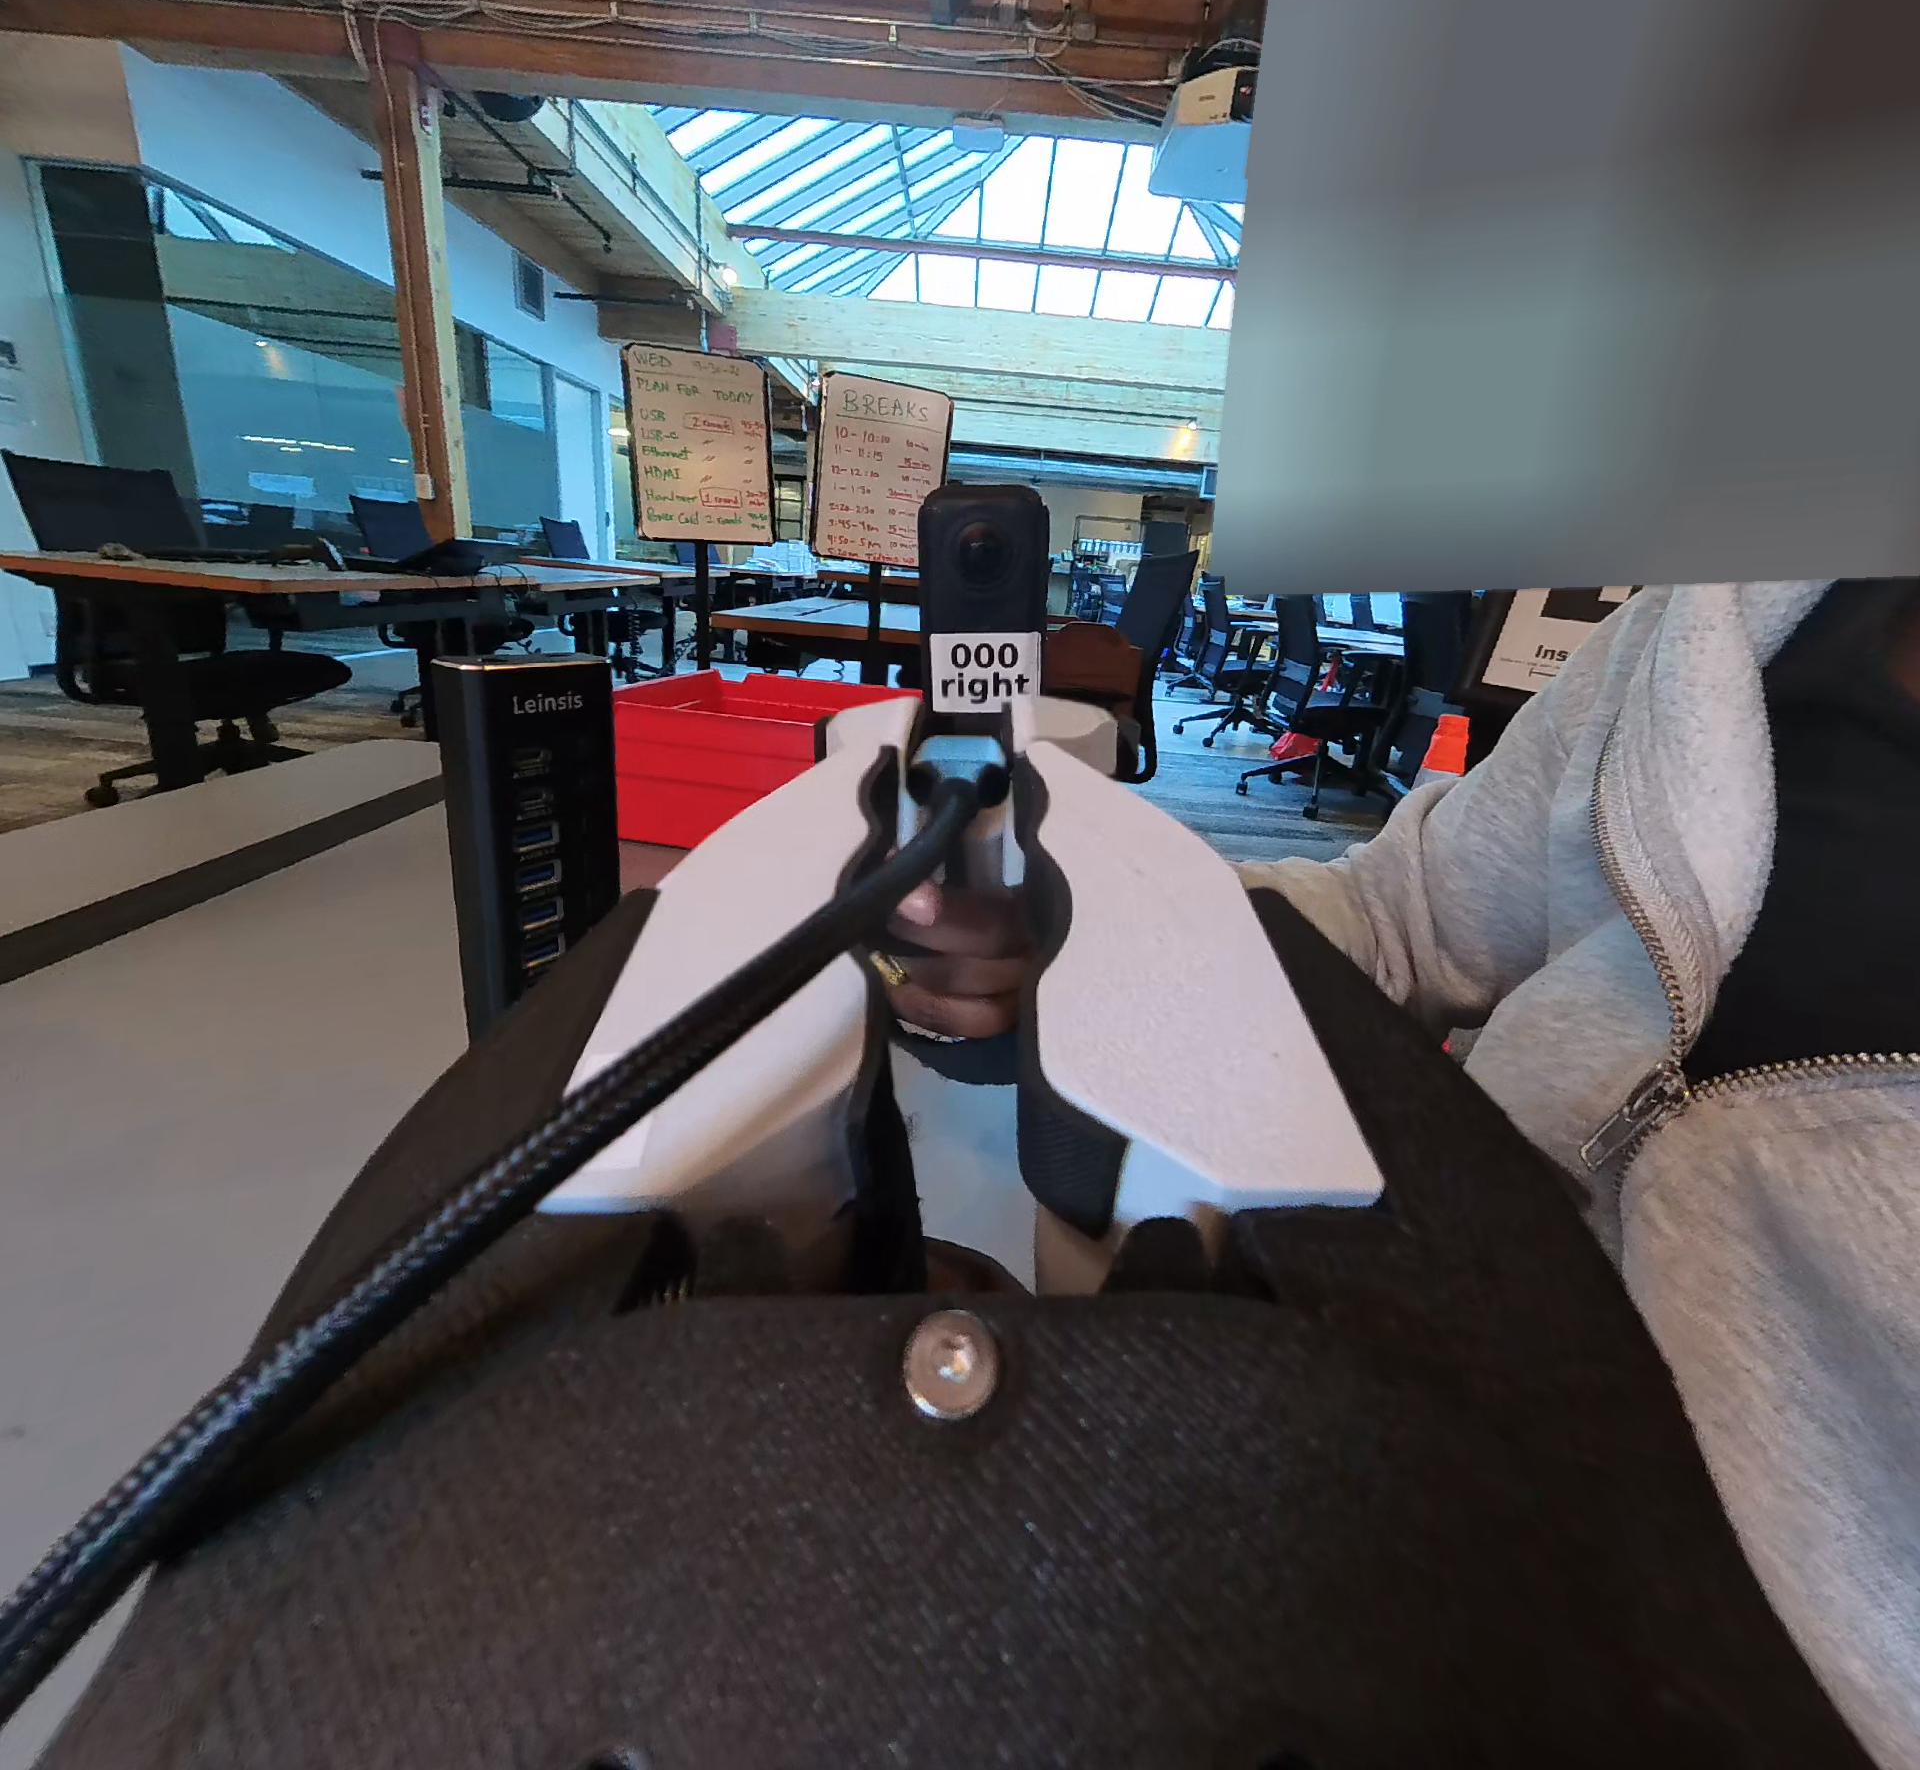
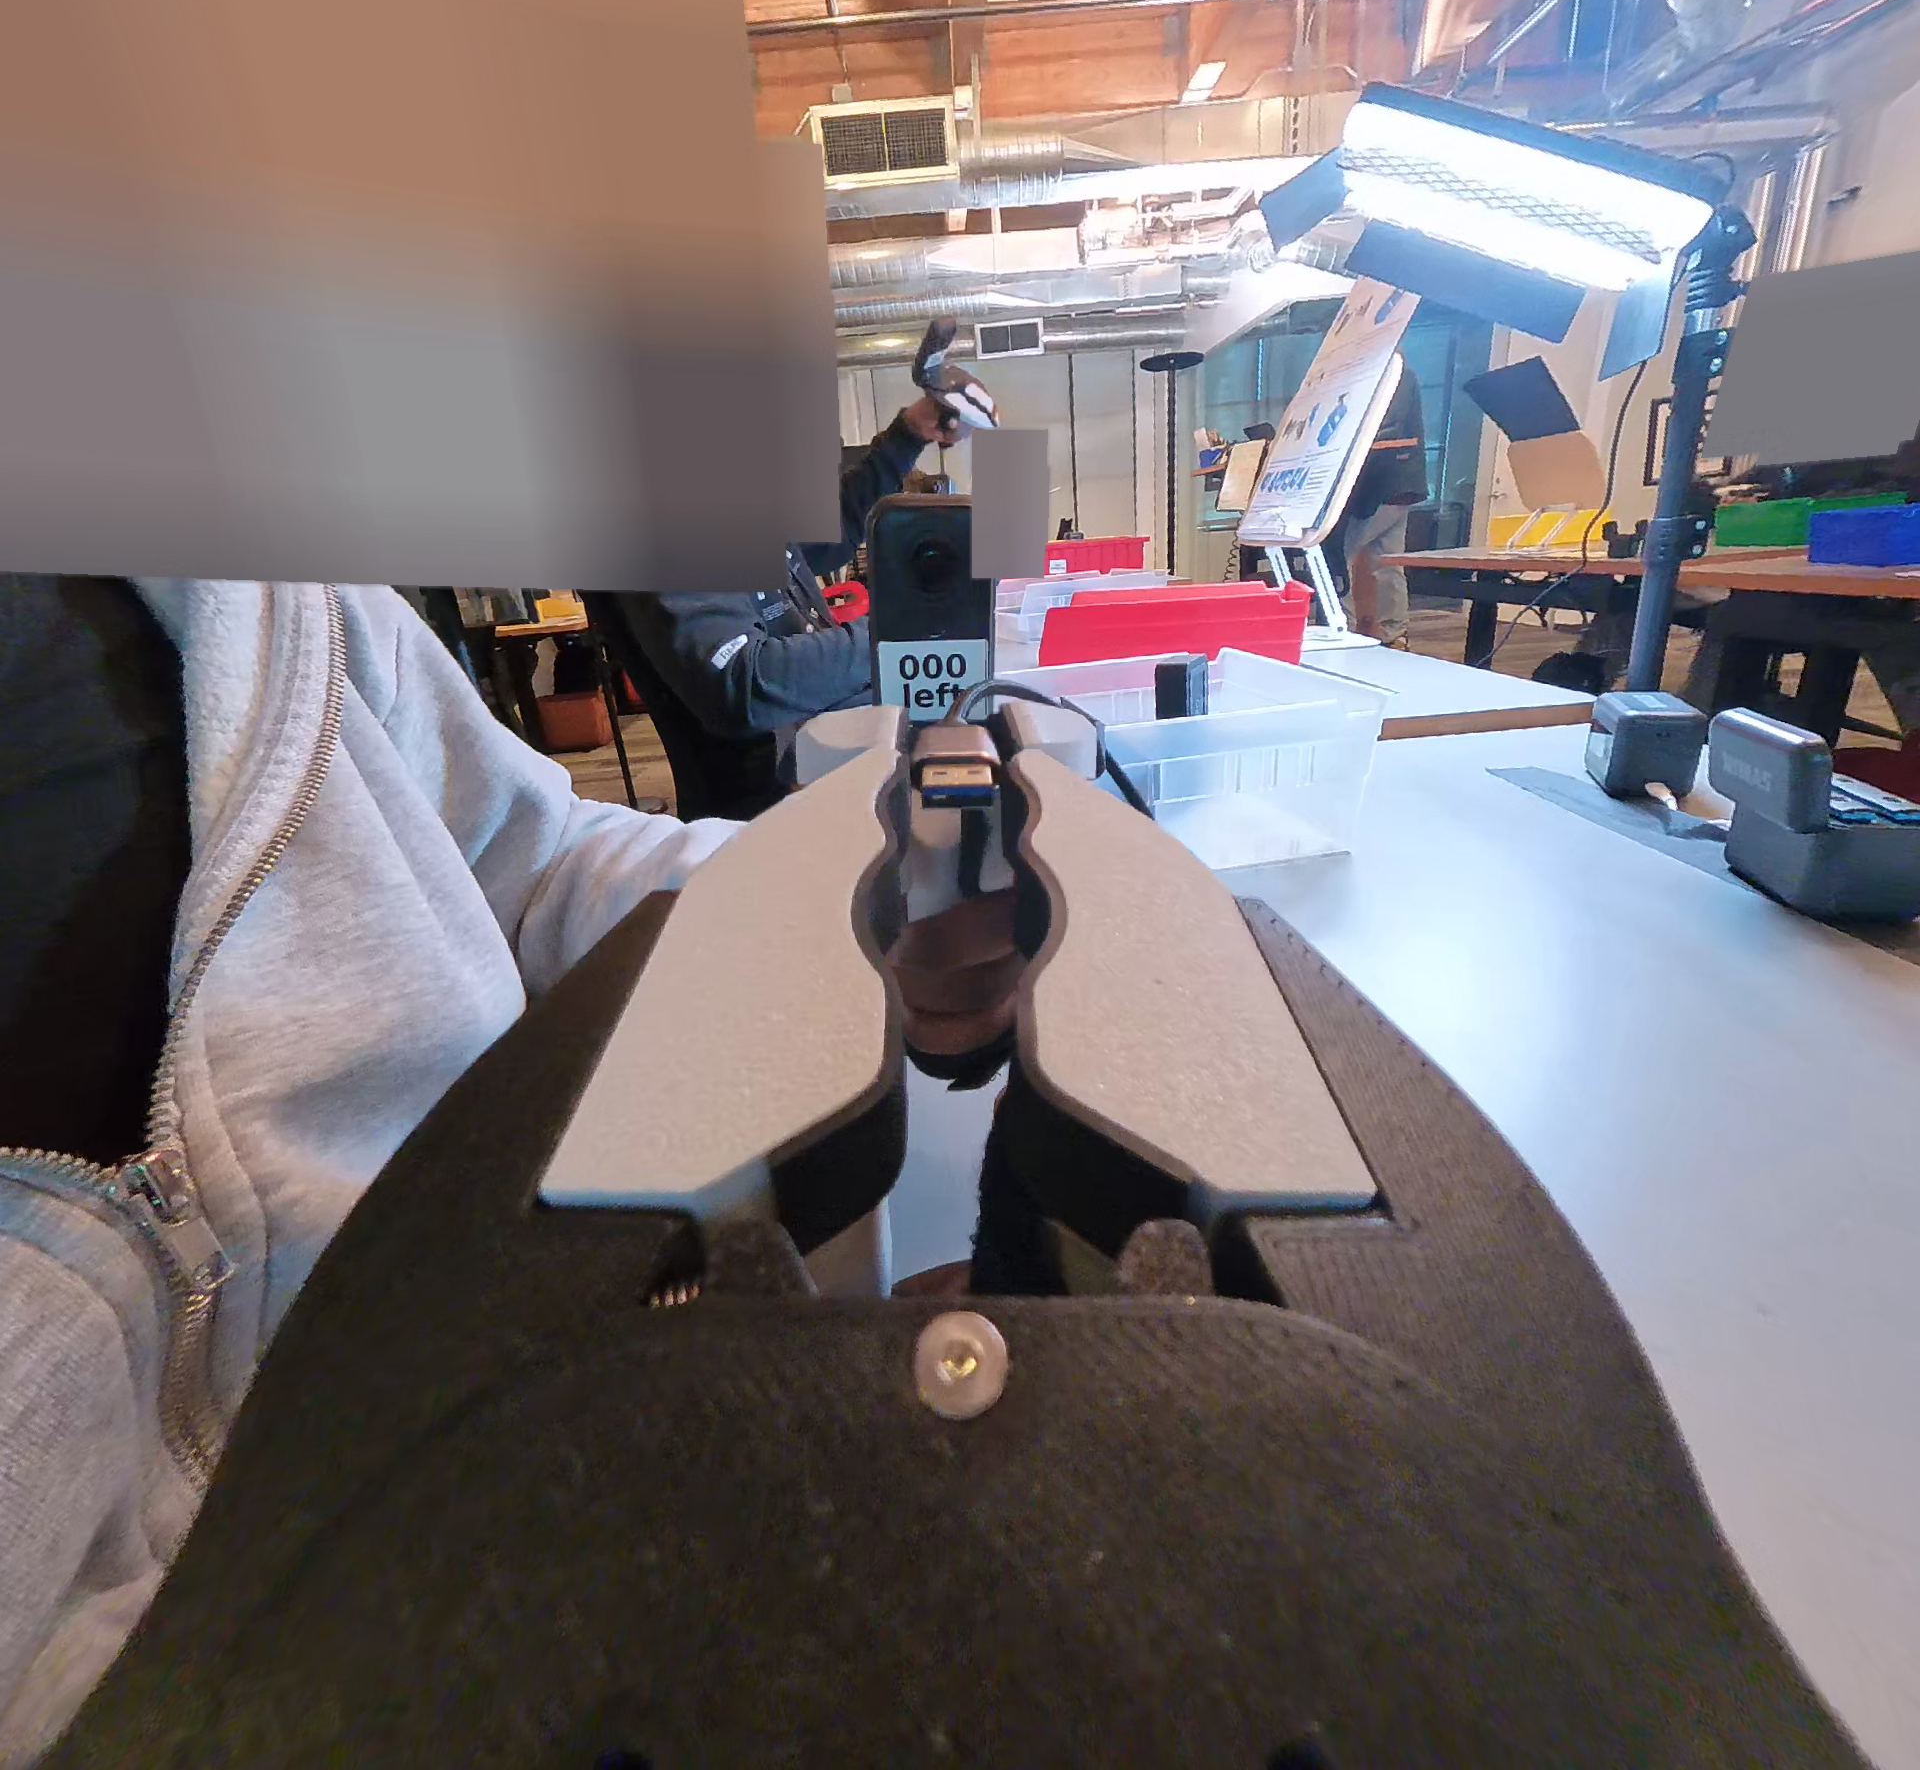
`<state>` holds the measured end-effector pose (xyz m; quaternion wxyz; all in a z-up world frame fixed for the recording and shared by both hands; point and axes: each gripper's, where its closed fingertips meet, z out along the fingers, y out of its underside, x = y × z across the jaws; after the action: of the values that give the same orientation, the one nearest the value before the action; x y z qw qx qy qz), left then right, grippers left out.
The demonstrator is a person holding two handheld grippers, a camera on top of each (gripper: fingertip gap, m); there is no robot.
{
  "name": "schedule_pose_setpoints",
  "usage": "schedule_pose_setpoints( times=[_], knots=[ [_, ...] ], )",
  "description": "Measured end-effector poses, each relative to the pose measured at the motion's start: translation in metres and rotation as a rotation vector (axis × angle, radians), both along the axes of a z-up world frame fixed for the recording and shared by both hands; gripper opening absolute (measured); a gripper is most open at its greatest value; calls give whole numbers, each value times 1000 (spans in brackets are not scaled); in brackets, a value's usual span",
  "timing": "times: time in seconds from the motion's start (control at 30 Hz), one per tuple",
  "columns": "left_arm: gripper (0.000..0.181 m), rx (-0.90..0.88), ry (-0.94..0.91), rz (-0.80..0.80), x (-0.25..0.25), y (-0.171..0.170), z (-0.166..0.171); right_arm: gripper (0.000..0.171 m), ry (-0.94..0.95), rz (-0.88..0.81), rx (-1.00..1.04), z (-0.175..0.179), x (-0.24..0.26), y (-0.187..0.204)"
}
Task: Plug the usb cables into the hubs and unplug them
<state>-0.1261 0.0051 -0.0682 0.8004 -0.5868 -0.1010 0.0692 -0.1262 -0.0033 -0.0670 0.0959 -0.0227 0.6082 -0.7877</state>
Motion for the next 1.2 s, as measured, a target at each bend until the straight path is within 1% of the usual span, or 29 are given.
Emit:
schedule_pose_setpoints(
  times=[0.1,0.17,0.37,0.47,0.5,0.57,0.63,0.7,0.73,0.77,0.87,0.97,1.03,1.17,1.2],
  knots=[
    [23,-7,4,5,0,1,-1,16,-4,4,-1,0,0,1],
    [19,1,2,1,0,0,0,16,-1,1,5,0,0,0],
    [19,-11,0,-9,1,0,-1,16,7,4,6,0,1,0],
    [20,-22,6,34,-3,1,-1,17,58,-32,11,1,-3,2],
    [20,-21,8,61,-5,-1,-1,27,79,-83,-10,6,-10,7],
    [19,-11,5,133,-14,-9,1,45,111,-265,-85,24,-36,28],
    [19,19,-11,181,-22,-18,3,52,140,-511,-144,40,-72,62],
    [19,36,-30,224,-29,-25,4,58,96,-735,-155,43,-109,99],
    [19,35,-34,247,-32,-27,2,63,51,-802,-128,37,-125,112],
    [19,29,-35,266,-34,-27,1,67,9,-827,-90,30,-137,120],
    [19,1,-34,278,-36,-24,-5,81,-105,-819,63,1,-161,119],
    [19,-36,-17,276,-35,-19,-9,84,-124,-723,265,-30,-168,94],
    [19,-50,-12,280,-35,-17,-11,84,-128,-642,356,-47,-168,77],
    [19,-61,-13,280,-36,-17,-13,69,-105,-580,319,-49,-173,63],
    [19,-66,-17,279,-36,-16,-14,63,-88,-573,318,-49,-175,60]
  ],
)
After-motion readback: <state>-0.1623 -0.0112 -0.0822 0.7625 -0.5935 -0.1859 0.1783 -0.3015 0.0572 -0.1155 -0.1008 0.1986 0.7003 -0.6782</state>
